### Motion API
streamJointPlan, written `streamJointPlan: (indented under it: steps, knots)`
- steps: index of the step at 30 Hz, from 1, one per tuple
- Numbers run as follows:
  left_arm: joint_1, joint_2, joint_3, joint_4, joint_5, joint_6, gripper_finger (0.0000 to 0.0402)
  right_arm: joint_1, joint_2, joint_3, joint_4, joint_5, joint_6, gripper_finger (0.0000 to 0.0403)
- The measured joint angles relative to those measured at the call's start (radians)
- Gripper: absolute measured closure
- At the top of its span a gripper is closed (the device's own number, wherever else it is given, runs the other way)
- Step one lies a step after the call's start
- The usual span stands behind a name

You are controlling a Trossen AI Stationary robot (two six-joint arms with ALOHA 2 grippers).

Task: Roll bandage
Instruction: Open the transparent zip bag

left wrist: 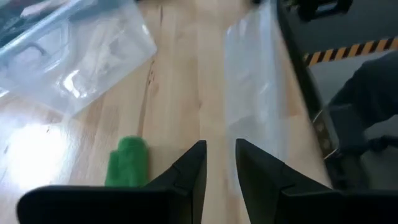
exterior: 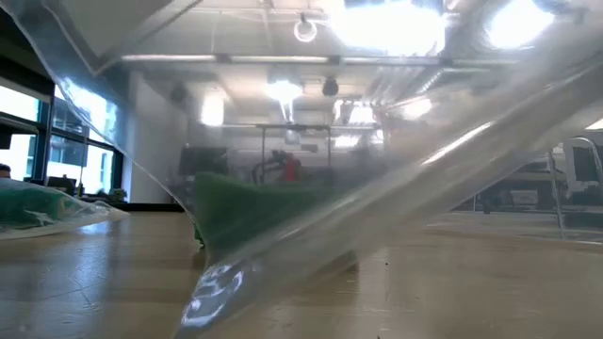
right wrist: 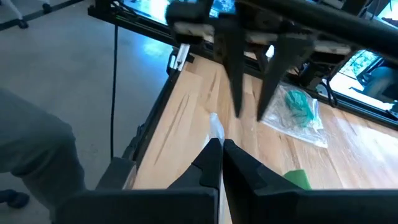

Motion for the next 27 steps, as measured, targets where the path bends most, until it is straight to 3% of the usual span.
streamJointPlan:
  steps: [8, 19, 27]
  knots:
    - [-0.010, -0.002, -0.004, 0.090, 0.039, 0.040, 0.0323, -0.002, 0.000, 0.000, -0.001, 0.001, 0.000, 0.0403]
    - [0.019, -0.003, -0.149, 0.329, 0.049, 0.049, 0.0323, -0.001, 0.000, 0.000, 0.014, 0.003, 0.000, 0.0403]
    - [0.002, -0.008, -0.153, 0.350, 0.070, 0.070, 0.0323, -0.001, 0.000, 0.000, 0.014, 0.002, 0.001, 0.0403]
